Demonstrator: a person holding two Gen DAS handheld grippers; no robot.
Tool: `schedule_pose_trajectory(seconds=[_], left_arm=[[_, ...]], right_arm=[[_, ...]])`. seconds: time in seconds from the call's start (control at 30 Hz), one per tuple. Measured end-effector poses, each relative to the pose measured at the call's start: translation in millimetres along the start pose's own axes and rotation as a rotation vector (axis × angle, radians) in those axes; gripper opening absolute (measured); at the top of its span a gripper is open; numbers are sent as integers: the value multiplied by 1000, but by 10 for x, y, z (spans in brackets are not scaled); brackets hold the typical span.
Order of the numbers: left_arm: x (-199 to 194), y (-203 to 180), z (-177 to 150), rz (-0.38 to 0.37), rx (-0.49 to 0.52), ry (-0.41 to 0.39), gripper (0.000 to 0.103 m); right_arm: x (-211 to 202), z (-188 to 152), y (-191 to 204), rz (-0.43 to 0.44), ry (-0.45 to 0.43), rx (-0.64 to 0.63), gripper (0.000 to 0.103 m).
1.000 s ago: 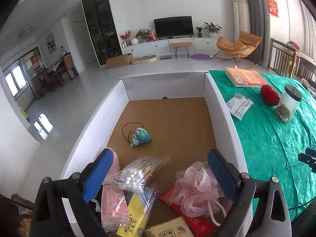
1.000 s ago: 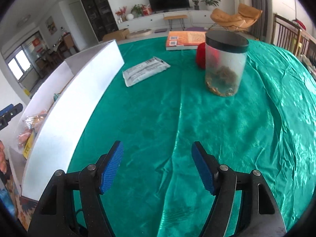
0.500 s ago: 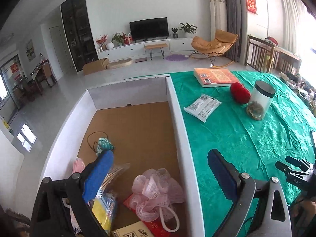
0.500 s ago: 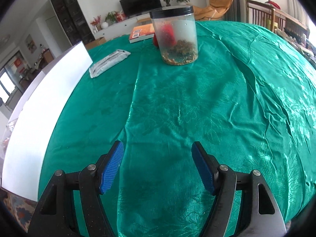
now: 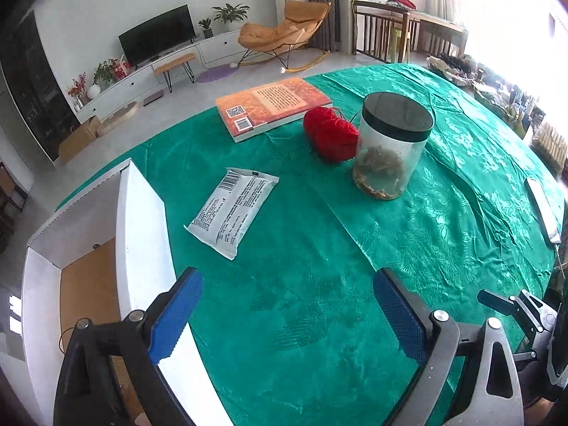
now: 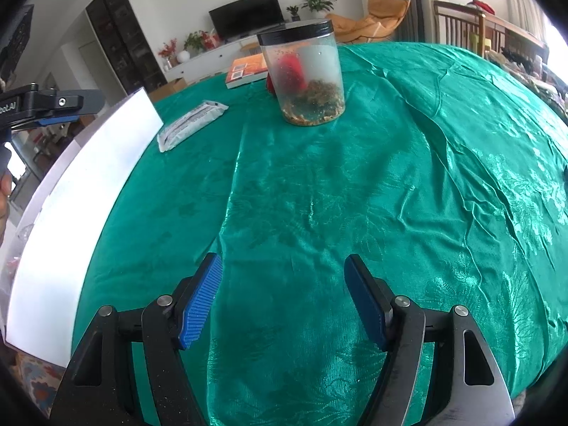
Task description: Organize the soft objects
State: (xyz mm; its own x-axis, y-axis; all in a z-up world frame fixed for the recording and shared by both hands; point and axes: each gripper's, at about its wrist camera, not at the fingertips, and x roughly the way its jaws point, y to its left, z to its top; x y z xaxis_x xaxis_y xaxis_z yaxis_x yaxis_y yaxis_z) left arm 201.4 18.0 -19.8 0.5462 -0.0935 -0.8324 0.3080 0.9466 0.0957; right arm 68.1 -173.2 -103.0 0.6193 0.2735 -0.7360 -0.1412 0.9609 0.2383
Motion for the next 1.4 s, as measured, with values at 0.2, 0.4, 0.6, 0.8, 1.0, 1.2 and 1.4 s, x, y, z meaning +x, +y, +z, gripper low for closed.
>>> schedule_pose_trajectory(seconds=[0.2,0.4,0.6,0.8,1.0,1.2,1.4], left_arm=[[572,144,195,37,-26,62,96],[1095,264,422,83,-7,119,96],[1468,503,573,135,-48,136,96],[1764,672,625,124,-108,163,96],[1902,986,567,31,-283,165,103],[1794,965,507,30,-259,140,87],[1594,909,309,49,-310,160,78]], right_arm=[[28,3,-58,28,16,31,74],[63,6,-97,57,30,57,74],[93,17,-155,96,40,91,74],[108,28,-155,115,41,101,75],[113,34,-169,125,39,114,75],[114,35,-201,139,36,131,75],[109,39,-232,147,32,151,75]])
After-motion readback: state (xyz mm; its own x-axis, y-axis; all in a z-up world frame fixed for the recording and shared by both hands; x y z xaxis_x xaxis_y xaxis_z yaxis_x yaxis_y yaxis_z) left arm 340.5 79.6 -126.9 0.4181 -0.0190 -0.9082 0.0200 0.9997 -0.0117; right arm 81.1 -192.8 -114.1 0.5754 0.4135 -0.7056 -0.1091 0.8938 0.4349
